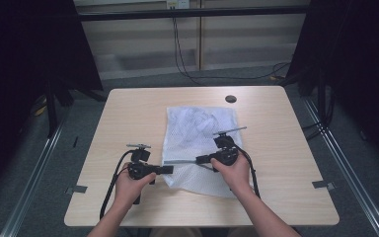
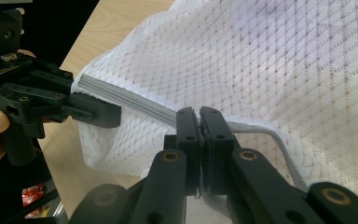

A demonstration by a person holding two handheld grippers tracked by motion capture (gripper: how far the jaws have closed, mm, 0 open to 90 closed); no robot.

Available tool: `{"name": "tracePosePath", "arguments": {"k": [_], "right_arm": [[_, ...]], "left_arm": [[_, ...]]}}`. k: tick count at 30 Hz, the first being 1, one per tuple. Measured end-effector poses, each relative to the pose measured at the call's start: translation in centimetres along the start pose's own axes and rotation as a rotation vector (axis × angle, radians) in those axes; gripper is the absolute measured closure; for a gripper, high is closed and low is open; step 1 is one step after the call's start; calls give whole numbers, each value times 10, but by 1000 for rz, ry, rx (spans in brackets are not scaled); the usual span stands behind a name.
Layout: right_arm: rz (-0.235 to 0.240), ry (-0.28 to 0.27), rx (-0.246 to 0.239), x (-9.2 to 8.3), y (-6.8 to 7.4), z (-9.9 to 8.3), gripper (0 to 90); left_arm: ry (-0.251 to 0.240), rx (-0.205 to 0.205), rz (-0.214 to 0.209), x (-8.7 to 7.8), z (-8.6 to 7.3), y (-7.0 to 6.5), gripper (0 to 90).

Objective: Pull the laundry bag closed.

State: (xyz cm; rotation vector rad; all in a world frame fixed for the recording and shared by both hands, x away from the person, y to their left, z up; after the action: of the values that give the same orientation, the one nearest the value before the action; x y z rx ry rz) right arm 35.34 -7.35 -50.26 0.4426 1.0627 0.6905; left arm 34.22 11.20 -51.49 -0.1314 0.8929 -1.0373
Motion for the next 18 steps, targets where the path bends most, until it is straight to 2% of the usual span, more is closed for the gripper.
{"name": "tracePosePath", "arguments": {"k": [16, 18], "right_arm": [[-2, 2, 10, -3, -2, 0, 869], [-6, -6, -1, -3, -3, 1, 869]], "left_arm": [[-1, -4, 1, -1, 0, 0, 891], [0, -6, 0, -1, 0, 0, 891]]}}
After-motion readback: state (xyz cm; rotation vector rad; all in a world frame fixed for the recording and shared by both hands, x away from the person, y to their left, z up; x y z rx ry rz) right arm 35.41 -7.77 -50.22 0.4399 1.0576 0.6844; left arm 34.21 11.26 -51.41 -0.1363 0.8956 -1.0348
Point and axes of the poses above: each handheld gripper's, and its own axes: x roughly forward along the jaws, z roughly out of its top, y roughly to its left, the point moved 7 cm from there along x, roughly forward along the jaws, and after that the axes turned 9 degrees about x, right-handed, at the moved point
